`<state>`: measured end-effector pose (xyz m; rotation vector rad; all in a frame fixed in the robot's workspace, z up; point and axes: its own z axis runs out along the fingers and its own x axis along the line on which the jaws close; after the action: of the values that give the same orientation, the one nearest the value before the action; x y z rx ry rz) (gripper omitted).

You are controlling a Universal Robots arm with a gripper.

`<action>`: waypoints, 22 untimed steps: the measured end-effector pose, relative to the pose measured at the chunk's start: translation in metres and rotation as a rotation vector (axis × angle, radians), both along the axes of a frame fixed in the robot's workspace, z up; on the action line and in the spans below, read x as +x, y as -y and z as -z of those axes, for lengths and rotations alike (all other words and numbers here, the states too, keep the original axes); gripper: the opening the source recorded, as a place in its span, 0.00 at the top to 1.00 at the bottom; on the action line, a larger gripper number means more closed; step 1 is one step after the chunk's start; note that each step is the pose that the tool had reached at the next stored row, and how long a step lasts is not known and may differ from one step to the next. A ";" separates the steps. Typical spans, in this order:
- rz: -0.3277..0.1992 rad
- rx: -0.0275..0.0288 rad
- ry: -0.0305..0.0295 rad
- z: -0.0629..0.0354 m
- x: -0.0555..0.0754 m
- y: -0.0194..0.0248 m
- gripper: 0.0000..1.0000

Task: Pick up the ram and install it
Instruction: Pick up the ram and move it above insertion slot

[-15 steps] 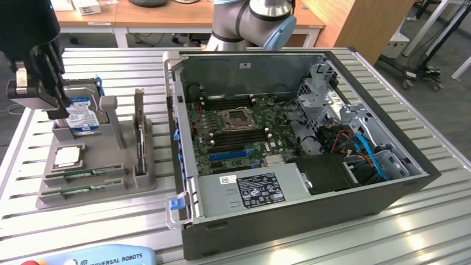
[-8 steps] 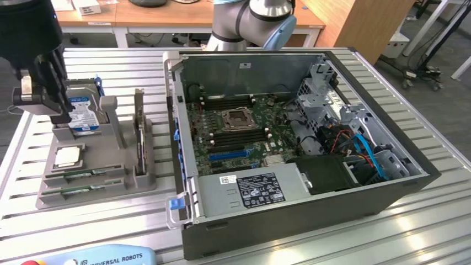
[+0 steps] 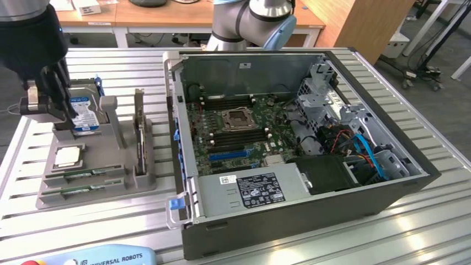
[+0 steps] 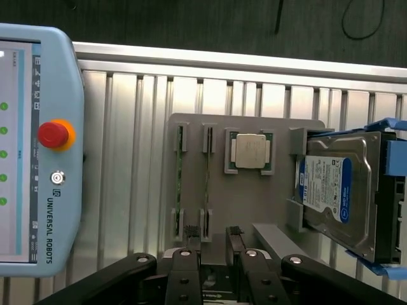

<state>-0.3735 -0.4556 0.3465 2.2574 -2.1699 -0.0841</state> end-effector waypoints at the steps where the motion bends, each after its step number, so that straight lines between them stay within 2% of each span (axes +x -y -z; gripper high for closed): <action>1: 0.000 0.0000 0.0000 0.0019 0.000 0.0000 0.70; 22: 0.000 0.0000 0.0000 0.0401 0.000 0.0000 0.70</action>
<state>-0.3735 -0.4556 0.3063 2.2574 -2.1699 -0.0841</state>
